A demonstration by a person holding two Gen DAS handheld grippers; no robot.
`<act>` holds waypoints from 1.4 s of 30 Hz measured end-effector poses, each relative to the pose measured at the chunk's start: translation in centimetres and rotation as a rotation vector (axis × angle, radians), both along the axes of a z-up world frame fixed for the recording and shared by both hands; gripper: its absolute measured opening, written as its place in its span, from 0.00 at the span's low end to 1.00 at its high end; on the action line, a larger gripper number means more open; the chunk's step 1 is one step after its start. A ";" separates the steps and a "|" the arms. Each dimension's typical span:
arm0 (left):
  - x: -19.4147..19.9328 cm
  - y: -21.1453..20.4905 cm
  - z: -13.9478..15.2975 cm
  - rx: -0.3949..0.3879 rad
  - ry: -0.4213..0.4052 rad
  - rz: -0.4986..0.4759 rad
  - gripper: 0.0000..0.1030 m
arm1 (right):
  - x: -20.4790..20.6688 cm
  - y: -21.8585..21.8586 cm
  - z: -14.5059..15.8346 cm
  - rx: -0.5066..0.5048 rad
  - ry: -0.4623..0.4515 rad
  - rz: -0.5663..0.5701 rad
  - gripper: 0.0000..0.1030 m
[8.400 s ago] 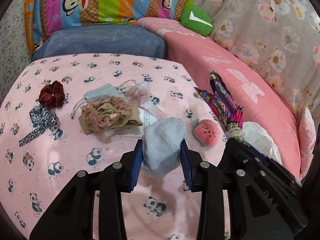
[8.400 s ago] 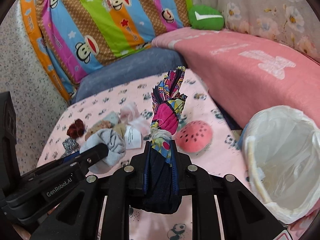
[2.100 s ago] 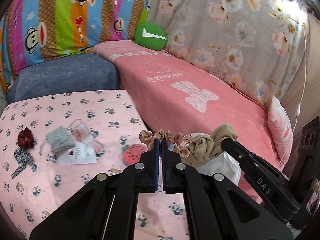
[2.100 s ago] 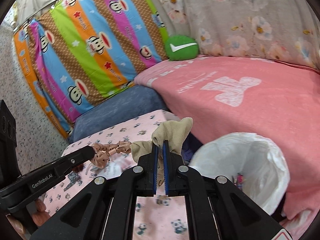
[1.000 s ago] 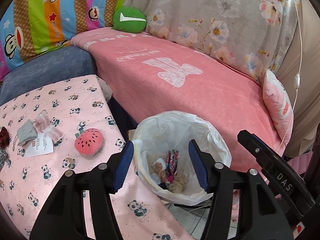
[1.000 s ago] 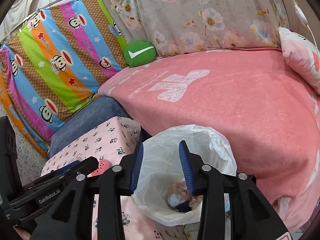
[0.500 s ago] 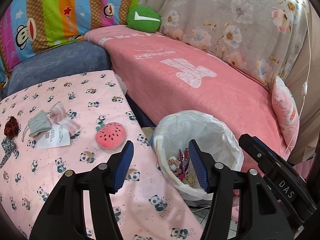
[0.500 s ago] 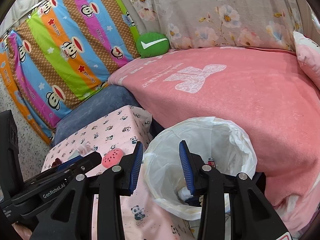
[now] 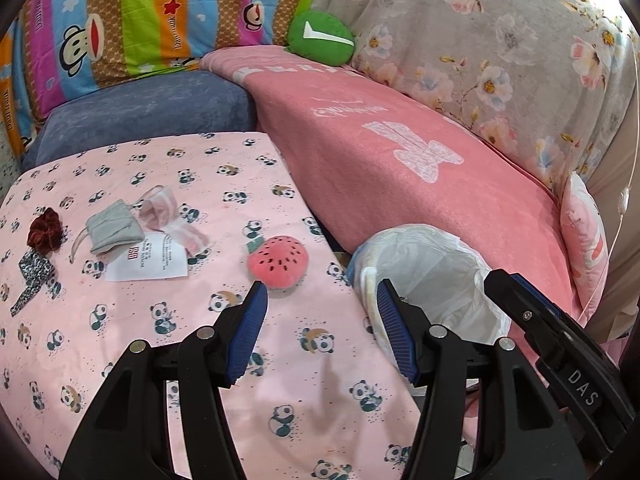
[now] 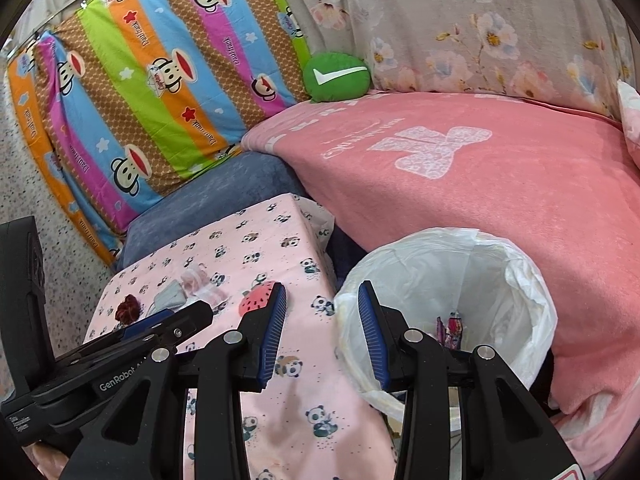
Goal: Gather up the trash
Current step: 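Move both open tools back toward the red scrunchie and leopard scarf, then grasp the leopard-print scarf with the left tool while the right tool grasps the dark red velvet scrunchie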
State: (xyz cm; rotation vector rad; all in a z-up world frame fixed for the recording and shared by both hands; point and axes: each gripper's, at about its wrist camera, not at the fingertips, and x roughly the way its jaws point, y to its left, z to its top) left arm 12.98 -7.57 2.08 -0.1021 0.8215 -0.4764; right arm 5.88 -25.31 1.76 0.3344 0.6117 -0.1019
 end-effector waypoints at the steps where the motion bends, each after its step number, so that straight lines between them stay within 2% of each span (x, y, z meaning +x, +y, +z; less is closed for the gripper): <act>1: 0.1 0.5 -0.1 -0.001 0.003 0.009 0.53 | 0.2 0.5 0.0 -0.002 0.002 0.008 0.36; 7: 0.7 3.4 -0.7 -0.005 0.015 0.054 0.54 | 1.1 2.9 -0.1 -0.010 0.013 0.047 0.36; 9: 0.9 4.5 -0.9 -0.004 0.018 0.077 0.57 | 1.5 3.9 -0.2 -0.012 0.018 0.065 0.36; 12: 1.2 6.2 -1.3 0.000 0.019 0.107 0.62 | 2.0 5.6 -0.4 -0.016 0.024 0.094 0.42; 19: 2.4 11.3 -2.5 0.020 0.035 0.194 0.71 | 3.8 9.7 -0.8 -0.027 0.040 0.164 0.43; 33: 7.1 22.9 -6.6 0.049 0.108 0.403 0.71 | 9.0 18.7 -2.8 -0.043 0.098 0.304 0.43; 39: 9.9 25.7 -8.9 0.033 0.163 0.440 0.71 | 12.2 22.6 -4.0 -0.040 0.123 0.356 0.43; 42: 11.3 26.5 -10.1 0.026 0.191 0.438 0.65 | 13.9 24.4 -4.7 -0.037 0.138 0.379 0.43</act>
